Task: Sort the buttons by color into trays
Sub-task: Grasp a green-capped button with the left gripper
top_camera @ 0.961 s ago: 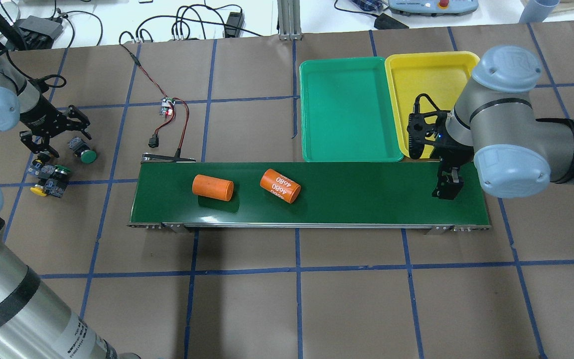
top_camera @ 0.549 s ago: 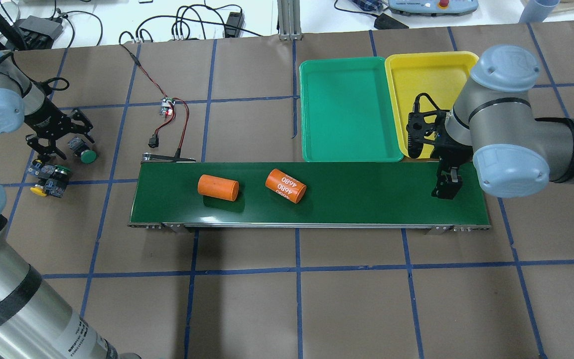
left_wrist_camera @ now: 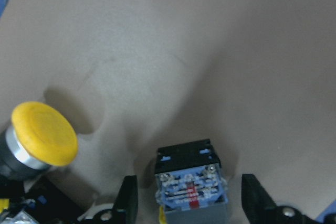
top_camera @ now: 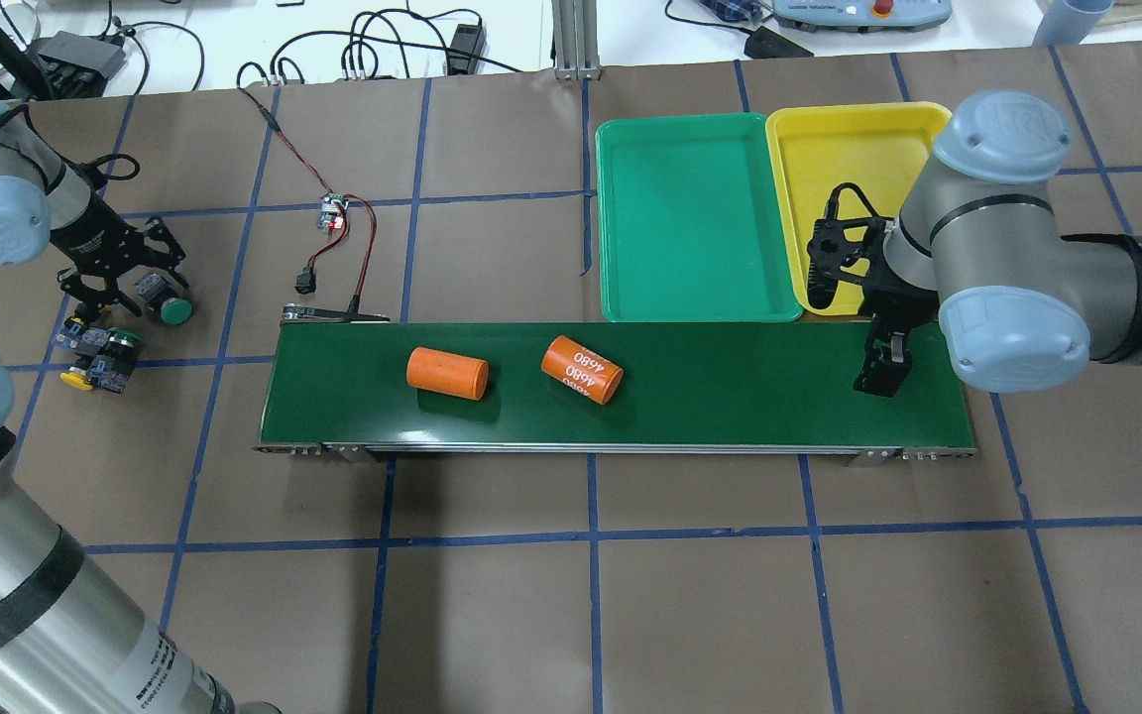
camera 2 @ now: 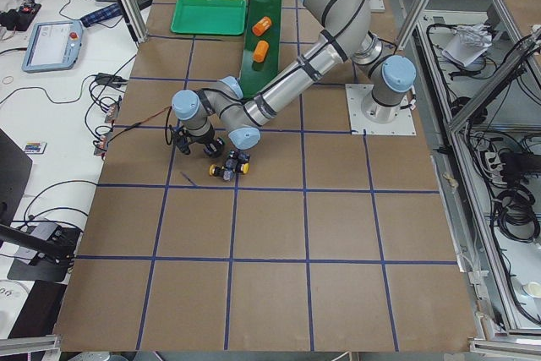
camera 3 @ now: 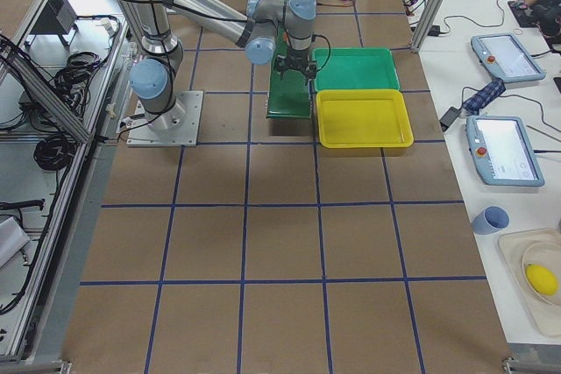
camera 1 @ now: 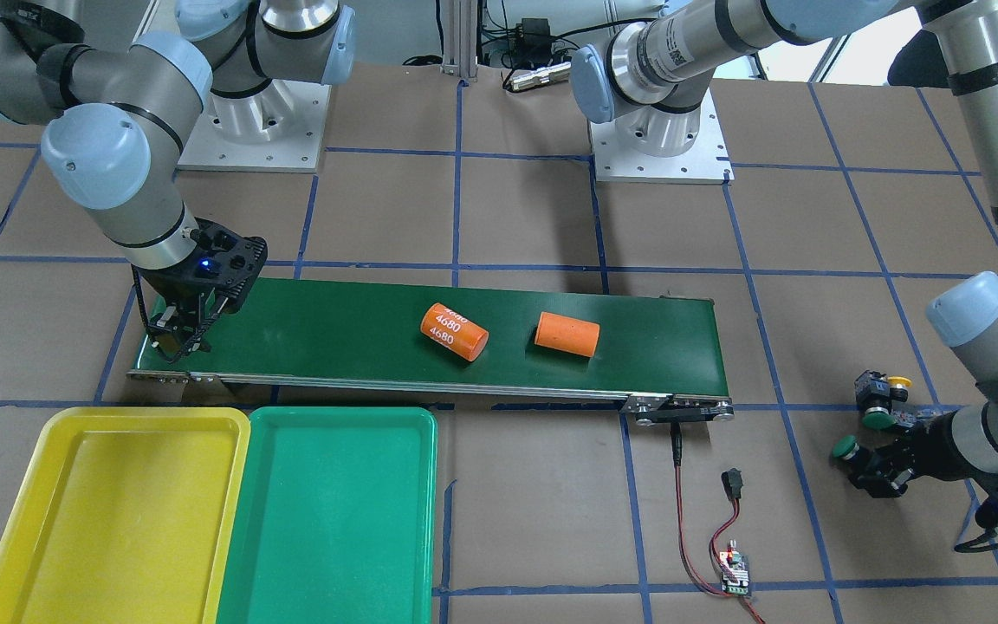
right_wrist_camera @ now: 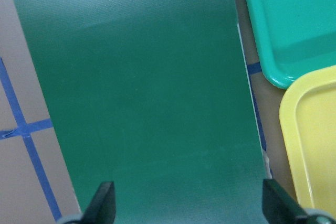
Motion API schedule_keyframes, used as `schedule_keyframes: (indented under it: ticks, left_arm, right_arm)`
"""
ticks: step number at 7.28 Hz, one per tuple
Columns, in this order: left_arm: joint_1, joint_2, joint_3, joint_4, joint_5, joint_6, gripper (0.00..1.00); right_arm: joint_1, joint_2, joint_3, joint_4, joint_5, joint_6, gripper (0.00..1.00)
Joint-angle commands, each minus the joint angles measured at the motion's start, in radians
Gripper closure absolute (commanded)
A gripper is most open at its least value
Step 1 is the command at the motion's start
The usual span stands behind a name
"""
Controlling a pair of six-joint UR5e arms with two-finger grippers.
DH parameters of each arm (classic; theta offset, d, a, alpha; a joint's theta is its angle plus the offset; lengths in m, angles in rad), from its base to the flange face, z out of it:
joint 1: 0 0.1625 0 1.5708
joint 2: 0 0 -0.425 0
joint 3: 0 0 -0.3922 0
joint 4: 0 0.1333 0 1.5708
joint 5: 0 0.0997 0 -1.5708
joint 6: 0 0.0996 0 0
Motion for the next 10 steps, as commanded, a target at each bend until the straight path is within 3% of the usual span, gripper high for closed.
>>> schedule_keyframes:
  ticks: [1,4,5,7,10]
  left_arm:
    - [0.005,0.015,-0.001,-0.036,-0.016,0.0,1.0]
    - [0.002,0.066,0.022,-0.123,-0.016,-0.012,1.0]
    - [-0.015,0.113,0.014,-0.181,-0.016,-0.099,1.0]
    - [-0.049,0.206,-0.067,-0.195,-0.025,-0.176,1.0]
    - [-0.156,0.371,-0.299,-0.188,-0.043,-0.459,1.0]
  right_arm:
    - [0.0,0.005,0.003,0.0,0.005,0.005,0.0]
    - [0.002,0.014,0.003,0.0,0.007,-0.003,0.0]
    - [0.002,0.015,0.003,0.0,0.007,-0.003,0.0]
    - [0.002,0.015,0.003,0.0,0.007,-0.003,0.0]
    - [0.006,0.013,0.011,0.0,0.009,-0.003,0.0]
